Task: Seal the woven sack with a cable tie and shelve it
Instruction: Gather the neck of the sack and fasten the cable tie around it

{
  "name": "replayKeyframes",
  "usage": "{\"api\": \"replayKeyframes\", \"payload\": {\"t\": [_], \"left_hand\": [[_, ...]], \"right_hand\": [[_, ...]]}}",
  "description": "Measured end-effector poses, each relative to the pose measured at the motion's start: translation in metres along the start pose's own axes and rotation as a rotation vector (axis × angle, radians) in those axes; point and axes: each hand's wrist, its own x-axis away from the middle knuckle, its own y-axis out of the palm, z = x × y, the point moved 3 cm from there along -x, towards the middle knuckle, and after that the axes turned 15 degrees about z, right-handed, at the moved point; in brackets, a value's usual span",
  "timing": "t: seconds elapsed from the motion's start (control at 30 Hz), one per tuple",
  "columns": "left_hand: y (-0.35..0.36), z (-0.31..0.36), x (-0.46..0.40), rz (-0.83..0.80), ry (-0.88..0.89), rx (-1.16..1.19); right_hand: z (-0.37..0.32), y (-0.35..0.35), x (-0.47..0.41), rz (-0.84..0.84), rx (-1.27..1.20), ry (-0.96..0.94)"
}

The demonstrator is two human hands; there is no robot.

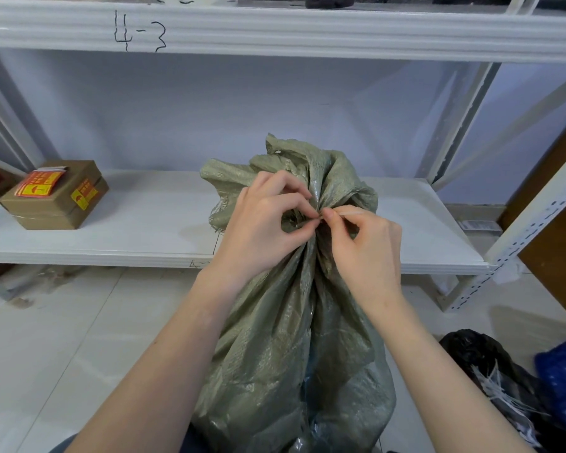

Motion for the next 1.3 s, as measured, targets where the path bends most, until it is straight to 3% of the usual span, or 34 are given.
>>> {"api": "replayKeyframes", "payload": {"t": [0.33, 0.8, 1.3], "left_hand": [[-0.001, 0.000, -0.001, 0.014, -0.010, -0.022], [-0.002, 0.003, 0.001, 0.044, -0.021, -0.053], [-0.001, 0.006, 0.005, 0.037, -0.063, -0.066]], "right_hand": [[0.003, 0.001, -0.004, -0.003, -0.036, 0.084], [0.003, 0.001, -0.006, 0.060, -0.381, 0.418], [-0.001, -0.007, -0.011, 0.163, -0.549, 0.571]]}}
